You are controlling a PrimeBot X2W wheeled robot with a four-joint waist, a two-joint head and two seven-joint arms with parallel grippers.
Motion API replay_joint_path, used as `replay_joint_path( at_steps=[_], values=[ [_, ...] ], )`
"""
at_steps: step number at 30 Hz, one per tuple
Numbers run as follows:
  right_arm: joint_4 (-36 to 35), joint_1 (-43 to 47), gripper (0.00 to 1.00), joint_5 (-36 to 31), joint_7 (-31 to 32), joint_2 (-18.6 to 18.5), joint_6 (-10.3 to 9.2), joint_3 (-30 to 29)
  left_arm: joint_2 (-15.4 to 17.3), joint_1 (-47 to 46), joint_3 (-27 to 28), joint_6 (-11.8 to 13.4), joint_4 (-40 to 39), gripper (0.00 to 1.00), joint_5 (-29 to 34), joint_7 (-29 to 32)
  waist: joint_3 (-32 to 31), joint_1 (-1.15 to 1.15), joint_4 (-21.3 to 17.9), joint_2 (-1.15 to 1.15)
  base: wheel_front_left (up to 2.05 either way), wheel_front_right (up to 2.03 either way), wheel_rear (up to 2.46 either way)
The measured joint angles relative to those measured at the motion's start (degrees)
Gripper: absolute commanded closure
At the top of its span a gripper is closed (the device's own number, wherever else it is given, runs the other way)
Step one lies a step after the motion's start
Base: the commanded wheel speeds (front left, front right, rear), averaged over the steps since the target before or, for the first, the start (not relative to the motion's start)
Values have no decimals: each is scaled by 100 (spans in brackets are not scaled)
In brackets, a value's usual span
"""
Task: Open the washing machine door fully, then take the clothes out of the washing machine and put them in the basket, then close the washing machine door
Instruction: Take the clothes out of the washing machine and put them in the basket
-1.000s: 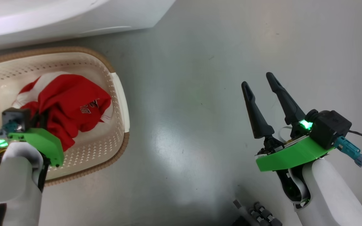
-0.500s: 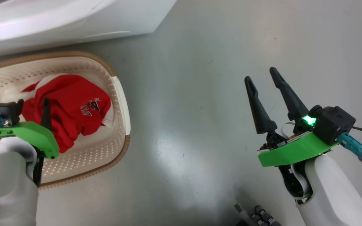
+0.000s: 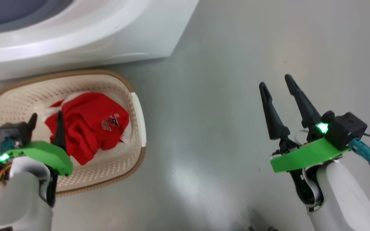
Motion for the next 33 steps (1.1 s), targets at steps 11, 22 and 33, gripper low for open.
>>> replay_joint_path(
  at_steps=[11, 22, 33],
  values=[
    [141, 389, 0, 1, 0, -122, 0, -79, -258, 852, 144, -2, -1032, 0, 73, 0, -789, 0, 253, 0, 0, 0, 0],
    [183, 806, 0, 3, 1, -238, 0, -179, -410, 1649, 248, -8, -1919, 0, 169, 0, -1585, 0, 444, 0, 0, 0, 0],
    [191, 1266, 0, 11, 1, -328, 0, -233, -449, 2507, 288, -8, -2825, 0, 186, 0, -2253, 0, 562, 0, 0, 0, 0]
  ],
)
